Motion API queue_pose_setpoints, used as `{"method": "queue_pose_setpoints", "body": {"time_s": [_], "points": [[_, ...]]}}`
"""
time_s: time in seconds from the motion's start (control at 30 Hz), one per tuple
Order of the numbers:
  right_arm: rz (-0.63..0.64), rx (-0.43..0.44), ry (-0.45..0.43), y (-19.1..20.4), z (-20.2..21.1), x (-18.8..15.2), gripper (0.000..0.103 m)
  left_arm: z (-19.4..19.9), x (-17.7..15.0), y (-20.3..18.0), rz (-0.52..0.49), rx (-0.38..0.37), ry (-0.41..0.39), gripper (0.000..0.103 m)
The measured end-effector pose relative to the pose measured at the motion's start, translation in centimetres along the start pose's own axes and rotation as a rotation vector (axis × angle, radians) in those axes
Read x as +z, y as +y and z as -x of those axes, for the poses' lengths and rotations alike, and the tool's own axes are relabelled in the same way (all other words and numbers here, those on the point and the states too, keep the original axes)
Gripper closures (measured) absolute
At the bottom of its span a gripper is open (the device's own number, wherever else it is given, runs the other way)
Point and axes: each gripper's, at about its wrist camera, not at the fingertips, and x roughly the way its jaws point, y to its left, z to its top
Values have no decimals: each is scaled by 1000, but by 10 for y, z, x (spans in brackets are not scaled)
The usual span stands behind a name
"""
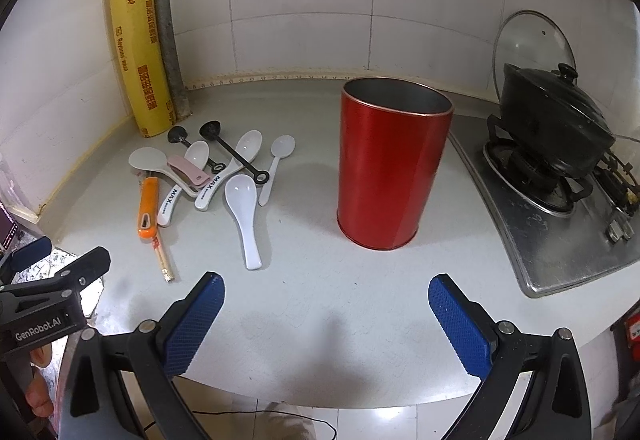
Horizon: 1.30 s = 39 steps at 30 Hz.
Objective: Organize utensils
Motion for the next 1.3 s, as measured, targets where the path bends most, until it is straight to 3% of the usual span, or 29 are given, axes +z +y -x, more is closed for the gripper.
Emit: {"method": "queue_pose_setpoints", "body": {"time_s": [0.43,0.93,1.3], "points": [[-19,8,28,-14,-3,-2,0,-5,1,-12,-10,3,33,0],[-5,56,57,-55,-40,25,0,-27,19,-43,46,65,79,0],[9,95,68,-73,-46,25,0,-30,16,-59,75,94,117,0]]}}
